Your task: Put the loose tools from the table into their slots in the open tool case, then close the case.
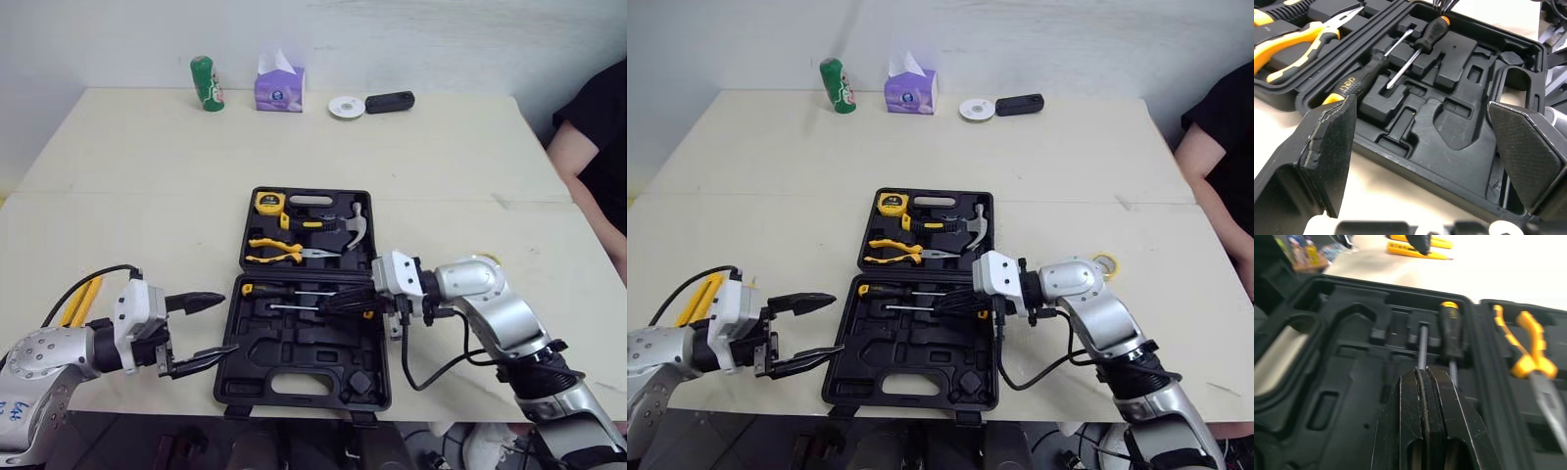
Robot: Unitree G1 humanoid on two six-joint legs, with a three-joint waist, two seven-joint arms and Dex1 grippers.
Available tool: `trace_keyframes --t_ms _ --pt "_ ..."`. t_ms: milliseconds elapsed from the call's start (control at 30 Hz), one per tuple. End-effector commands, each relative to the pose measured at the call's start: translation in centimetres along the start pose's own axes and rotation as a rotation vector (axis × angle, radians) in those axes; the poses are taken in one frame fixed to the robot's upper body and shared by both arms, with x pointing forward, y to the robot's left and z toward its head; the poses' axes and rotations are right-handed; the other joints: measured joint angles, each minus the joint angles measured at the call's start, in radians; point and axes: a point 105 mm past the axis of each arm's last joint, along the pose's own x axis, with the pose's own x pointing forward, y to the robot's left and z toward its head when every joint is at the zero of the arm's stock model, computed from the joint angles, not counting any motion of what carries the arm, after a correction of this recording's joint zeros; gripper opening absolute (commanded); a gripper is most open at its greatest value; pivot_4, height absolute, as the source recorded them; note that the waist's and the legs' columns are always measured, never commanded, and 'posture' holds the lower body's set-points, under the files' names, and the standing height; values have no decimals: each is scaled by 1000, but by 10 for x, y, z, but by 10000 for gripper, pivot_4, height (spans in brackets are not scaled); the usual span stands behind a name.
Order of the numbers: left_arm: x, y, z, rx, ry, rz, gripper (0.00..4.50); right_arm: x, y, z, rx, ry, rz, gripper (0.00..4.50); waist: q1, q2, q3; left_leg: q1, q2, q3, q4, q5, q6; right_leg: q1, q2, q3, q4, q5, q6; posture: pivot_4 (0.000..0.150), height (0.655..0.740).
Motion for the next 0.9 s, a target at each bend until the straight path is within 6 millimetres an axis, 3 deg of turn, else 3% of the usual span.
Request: trace_keyframes --t_ms 33,533,700,900 --pt "1 -2 7 42 -2 -14 45000 11 1 3 4 -15 14 418 2 0 0 0 0 0 0 0 0 0 0 0 1 0 0 1500 7400" --pt "2 -4 9 51 -1 -7 45000 16 -10 -26 61 96 -57 418 1 0 0 0 0 0 1 0 0 0 0 1 2 0 0 1500 7400" --pt "1 -5 6 51 9 -8 45000 18 -1 -58 200 189 -72 418 0 0 -1 2 0 0 1 0 0 1 0 1 2 0 0 1500 7400" --pt "-2 -7 0 68 56 -33 45000 27 7 -64 281 230 -62 418 -3 -3 -6 4 0 0 1 0 -1 2 -1 2 4 -1 -1 1500 7400"
